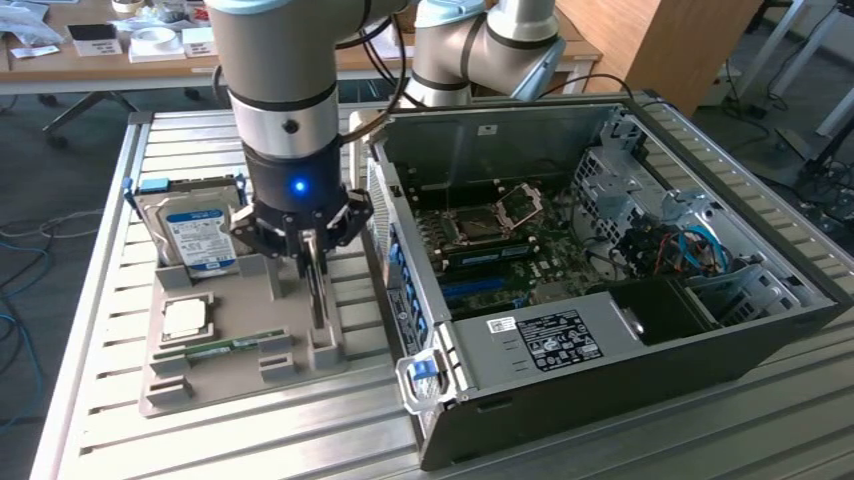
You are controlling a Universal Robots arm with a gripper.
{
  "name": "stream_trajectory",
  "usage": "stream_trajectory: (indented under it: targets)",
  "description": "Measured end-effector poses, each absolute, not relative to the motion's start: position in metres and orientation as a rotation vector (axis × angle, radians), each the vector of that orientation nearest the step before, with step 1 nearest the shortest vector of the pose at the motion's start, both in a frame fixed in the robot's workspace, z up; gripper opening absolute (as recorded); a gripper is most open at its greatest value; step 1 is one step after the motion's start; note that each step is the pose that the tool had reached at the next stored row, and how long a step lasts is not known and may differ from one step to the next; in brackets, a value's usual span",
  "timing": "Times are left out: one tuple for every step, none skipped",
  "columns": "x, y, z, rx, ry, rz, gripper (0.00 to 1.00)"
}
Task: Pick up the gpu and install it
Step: 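Pick up the gpu and move the gpu toward the slot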
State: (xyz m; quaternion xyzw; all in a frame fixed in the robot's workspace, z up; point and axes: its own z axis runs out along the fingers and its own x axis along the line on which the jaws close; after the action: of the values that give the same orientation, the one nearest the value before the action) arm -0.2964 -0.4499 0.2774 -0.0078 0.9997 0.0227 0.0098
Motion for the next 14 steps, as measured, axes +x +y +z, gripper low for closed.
stream_trajectory:
  targets:
    - [-0.296,-0.450,0.279,-0.024,3.121,0.071,0.27]
    - [-0.296,-0.450,0.280,-0.024,3.121,0.071,0.27]
    - [-0.296,-0.450,0.282,-0.024,3.121,0.071,0.27]
    - [-0.296,-0.450,0.283,-0.024,3.121,0.071,0.27]
    - [-0.296,-0.450,0.285,-0.024,3.121,0.071,0.27]
    - [-0.296,-0.450,0.286,-0.024,3.121,0.071,0.27]
    - [-0.296,-0.450,0.288,-0.024,3.121,0.071,0.27]
    - [-0.296,-0.450,0.289,-0.024,3.121,0.071,0.27]
    - [-0.296,-0.450,0.291,-0.024,3.121,0.071,0.27]
    - [-0.296,-0.450,0.292,-0.024,3.121,0.071,0.27]
    - [-0.296,-0.450,0.293,-0.024,3.121,0.070,0.27]
    - [-0.296,-0.450,0.294,-0.024,3.121,0.070,0.27]
    - [-0.296,-0.450,0.295,-0.024,3.121,0.070,0.27]
    - [-0.296,-0.450,0.297,-0.024,3.121,0.070,0.27]
